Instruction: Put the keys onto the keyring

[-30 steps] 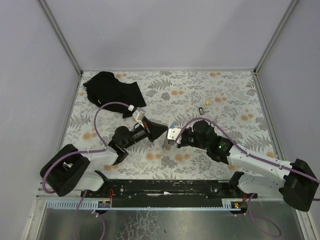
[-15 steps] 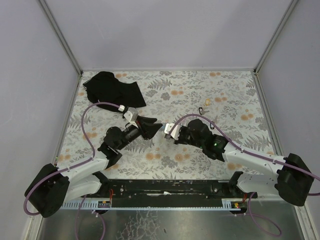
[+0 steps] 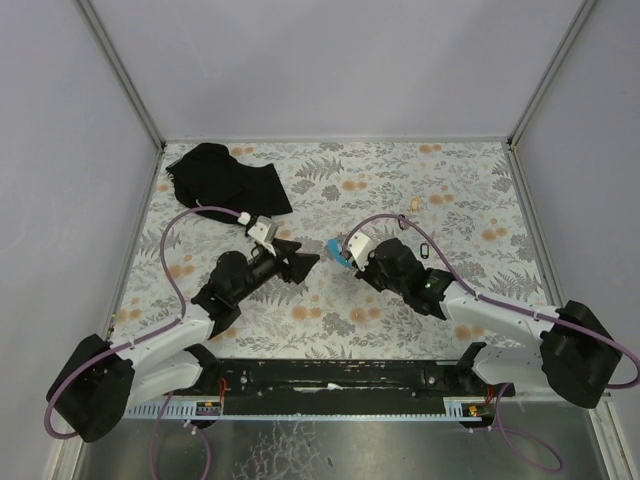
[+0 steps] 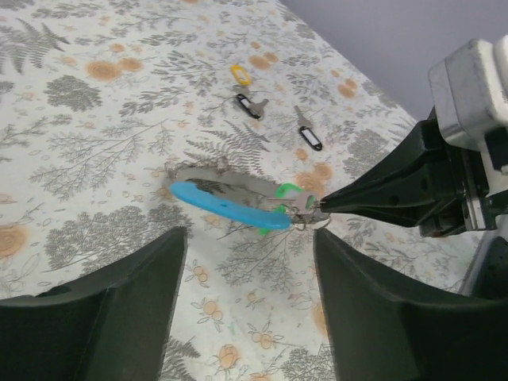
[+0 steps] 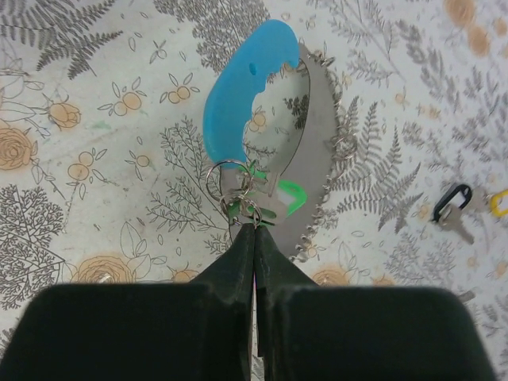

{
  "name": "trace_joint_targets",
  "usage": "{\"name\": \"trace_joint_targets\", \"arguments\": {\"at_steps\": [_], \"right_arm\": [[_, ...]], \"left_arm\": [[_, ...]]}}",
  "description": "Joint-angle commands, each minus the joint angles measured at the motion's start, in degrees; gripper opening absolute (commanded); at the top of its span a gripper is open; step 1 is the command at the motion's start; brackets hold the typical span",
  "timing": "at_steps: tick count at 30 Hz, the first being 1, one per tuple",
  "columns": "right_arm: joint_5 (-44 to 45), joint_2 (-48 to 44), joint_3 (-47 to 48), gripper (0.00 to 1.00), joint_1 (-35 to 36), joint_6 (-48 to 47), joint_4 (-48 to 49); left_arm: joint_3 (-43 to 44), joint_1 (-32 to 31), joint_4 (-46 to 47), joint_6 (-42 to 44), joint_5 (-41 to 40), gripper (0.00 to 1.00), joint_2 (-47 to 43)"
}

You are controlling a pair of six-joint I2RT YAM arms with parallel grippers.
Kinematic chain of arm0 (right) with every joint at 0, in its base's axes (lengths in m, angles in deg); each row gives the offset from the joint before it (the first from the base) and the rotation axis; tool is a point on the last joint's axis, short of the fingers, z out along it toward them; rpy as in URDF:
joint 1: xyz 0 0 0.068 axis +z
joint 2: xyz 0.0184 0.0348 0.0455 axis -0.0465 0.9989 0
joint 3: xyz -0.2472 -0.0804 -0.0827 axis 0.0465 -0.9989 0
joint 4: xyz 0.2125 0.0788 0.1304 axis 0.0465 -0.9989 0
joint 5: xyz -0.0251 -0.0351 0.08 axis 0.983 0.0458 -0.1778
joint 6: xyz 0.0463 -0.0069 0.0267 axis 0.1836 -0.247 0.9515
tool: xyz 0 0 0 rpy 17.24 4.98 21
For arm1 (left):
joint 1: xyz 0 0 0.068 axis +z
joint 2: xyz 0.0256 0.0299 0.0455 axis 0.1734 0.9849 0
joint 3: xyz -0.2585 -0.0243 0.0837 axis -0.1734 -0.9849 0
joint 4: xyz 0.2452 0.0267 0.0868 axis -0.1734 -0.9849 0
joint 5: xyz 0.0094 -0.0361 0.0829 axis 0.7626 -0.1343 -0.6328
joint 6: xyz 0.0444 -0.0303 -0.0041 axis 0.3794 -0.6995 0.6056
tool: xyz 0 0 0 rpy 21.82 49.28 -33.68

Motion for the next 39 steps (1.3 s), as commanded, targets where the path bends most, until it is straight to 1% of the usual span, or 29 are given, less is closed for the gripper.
{"name": "trace_joint_targets", "arguments": {"at_steps": [1, 2, 3, 9, 10, 14, 17, 18, 21, 23, 24, 26, 27, 31, 36, 39], "right_arm": [[-2.74, 2.33, -0.13, 0.00, -1.58, 6.89, 5.15], [-3.57, 3.44, 0.08, 0.00, -1.58, 7.34, 5.40], [-4.25, 4.42, 0.28, 0.00, -1.58, 7.86, 5.53], [-5.78, 7.88, -1.14, 0.00, -1.58, 11.58, 7.35], [-6.03, 7.98, -1.55, 0.02, -1.58, 12.12, 7.55], [-6.74, 7.64, -2.52, 0.18, -1.58, 13.88, 7.01], [-6.62, 6.30, -2.90, 0.24, -1.59, 14.57, 5.93], [-6.41, 5.49, -3.12, 0.32, -1.60, 14.88, 5.65], [-4.15, 1.62, -3.93, 0.58, -1.58, 15.51, 4.18], [-1.81, -1.93, -4.61, 0.72, -1.58, 15.75, 2.94], [-0.58, -3.92, -5.03, 0.81, -1.58, 15.92, 2.62], [2.16, -7.98, -4.93, 0.91, -1.65, 16.43, 0.24], [3.88, -10.70, -4.63, 0.99, -1.63, 16.73, -1.26], [10.77, -19.53, -3.68, 0.99, -1.66, 17.72, -7.16], [17.32, -32.30, -2.44, 0.99, -1.64, 17.73, -14.45], [19.53, -38.91, -0.99, 0.99, -1.61, 17.77, -19.09]], "left_arm": [[1.02, 0.72, -5.98, -0.43, -4.05, 0.82, -2.22], [1.00, 0.68, -6.94, -0.80, -4.54, 0.98, -2.75], [0.89, 0.67, -7.72, -1.09, -4.78, 1.00, -3.40], [0.00, 0.80, -13.09, -4.24, -8.05, 1.00, -9.32], [0.16, 0.73, -14.62, -4.76, -8.96, 1.00, -10.49], [1.06, 0.79, -20.46, -7.24, -12.58, 1.00, -13.61], [2.64, 0.75, -24.75, -10.40, -16.27, 1.00, -13.98], [3.64, 0.74, -26.81, -11.73, -17.59, 1.00, -13.85], [7.55, 0.78, -33.39, -13.89, -19.36, 1.00, -13.49], [9.90, 0.79, -37.29, -15.30, -20.72, 1.00, -13.85], [10.90, 0.73, -38.96, -15.79, -21.31, 1.00, -14.35], [12.60, 0.78, -42.30, -17.26, -23.73, 1.00, -15.87], [13.57, 0.77, -43.90, -18.33, -25.01, 1.00, -16.87], [16.33, 0.79, -50.12, -19.09, -27.76, 1.00, -21.88], [21.79, 0.75, -58.45, -15.67, -29.26, 1.00, -26.65], [25.54, 0.72, -62.59, -11.06, -28.88, 1.00, -28.64]]}}
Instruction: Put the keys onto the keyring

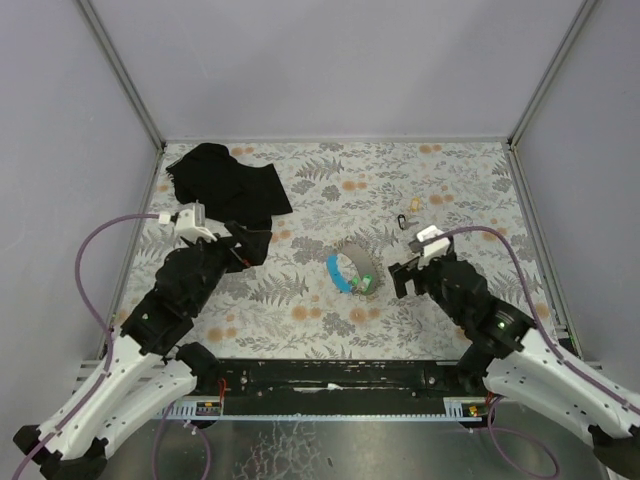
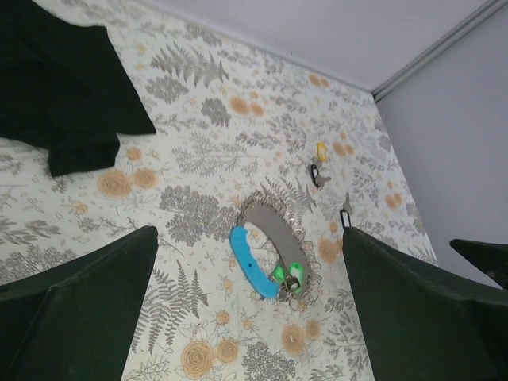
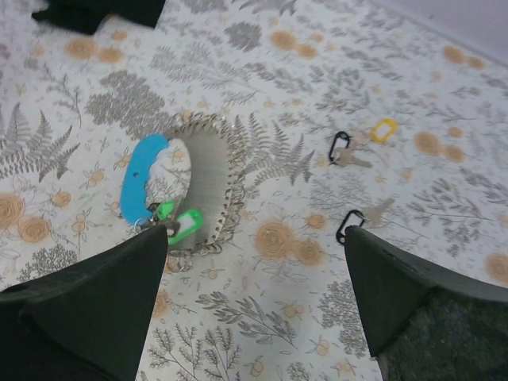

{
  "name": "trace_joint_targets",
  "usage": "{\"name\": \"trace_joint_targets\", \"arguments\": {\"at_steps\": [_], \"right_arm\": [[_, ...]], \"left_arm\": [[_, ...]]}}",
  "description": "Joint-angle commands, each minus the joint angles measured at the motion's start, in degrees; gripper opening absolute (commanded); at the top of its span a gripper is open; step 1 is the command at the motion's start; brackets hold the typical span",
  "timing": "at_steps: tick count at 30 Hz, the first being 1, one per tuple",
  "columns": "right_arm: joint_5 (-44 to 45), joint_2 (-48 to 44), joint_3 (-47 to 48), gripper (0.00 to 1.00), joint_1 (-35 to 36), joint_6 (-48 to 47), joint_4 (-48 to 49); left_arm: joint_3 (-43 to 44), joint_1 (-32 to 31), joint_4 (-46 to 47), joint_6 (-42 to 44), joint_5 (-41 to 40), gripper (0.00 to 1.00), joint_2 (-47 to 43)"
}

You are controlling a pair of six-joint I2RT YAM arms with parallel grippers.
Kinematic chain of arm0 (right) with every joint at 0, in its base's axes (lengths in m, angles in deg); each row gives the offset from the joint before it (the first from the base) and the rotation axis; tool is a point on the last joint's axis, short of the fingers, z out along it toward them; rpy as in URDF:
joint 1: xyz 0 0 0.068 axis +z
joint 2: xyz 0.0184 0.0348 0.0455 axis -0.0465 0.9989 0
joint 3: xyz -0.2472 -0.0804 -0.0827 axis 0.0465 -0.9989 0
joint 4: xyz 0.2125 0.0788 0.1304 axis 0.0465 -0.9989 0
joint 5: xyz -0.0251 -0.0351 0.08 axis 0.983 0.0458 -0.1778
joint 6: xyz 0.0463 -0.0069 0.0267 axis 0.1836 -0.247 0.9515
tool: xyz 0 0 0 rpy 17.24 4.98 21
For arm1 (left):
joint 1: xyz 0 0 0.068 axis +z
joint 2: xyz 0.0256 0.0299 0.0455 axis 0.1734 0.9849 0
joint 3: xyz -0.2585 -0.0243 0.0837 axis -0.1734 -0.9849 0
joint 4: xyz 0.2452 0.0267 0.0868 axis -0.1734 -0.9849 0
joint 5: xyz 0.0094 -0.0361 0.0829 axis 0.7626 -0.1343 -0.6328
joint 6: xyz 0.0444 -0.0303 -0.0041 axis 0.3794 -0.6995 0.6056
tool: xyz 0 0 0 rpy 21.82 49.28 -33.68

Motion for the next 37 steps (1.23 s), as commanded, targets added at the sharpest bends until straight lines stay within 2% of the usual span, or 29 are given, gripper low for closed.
{"name": "trace_joint_targets", "arguments": {"at_steps": [1, 5, 12, 22, 27, 37], "right_arm": [[7.06, -8.50, 4.48, 0.99, -0.09, 0.95, -8.54], [9.13, -14.74, 5.83, 0.99, -0.10, 1.58, -13.12], [9.69, -21.58, 2.38, 0.99, -0.09, 2.03, -10.20], [10.52, -22.56, 1.60, 0.99, -0.10, 2.28, -10.28], [10.16, -21.82, 1.77, 0.99, -0.09, 2.13, -10.36], [9.91, -21.97, 1.84, 0.99, -0.09, 2.01, -10.28]], "left_arm": [[5.97, 0.39, -8.65, 6.88, -1.65, 1.00, -2.86], [7.65, 0.32, -9.59, 12.64, 0.72, 1.00, -5.00], [3.62, 0.48, -6.76, 13.99, -0.41, 1.00, -7.58], [1.92, 3.12, -6.78, 14.34, 1.55, 1.00, -8.89], [1.75, 4.76, -6.60, 13.96, 4.37, 1.00, -7.67], [2.61, 6.39, -7.83, 13.60, 4.80, 1.00, -5.04]]}}
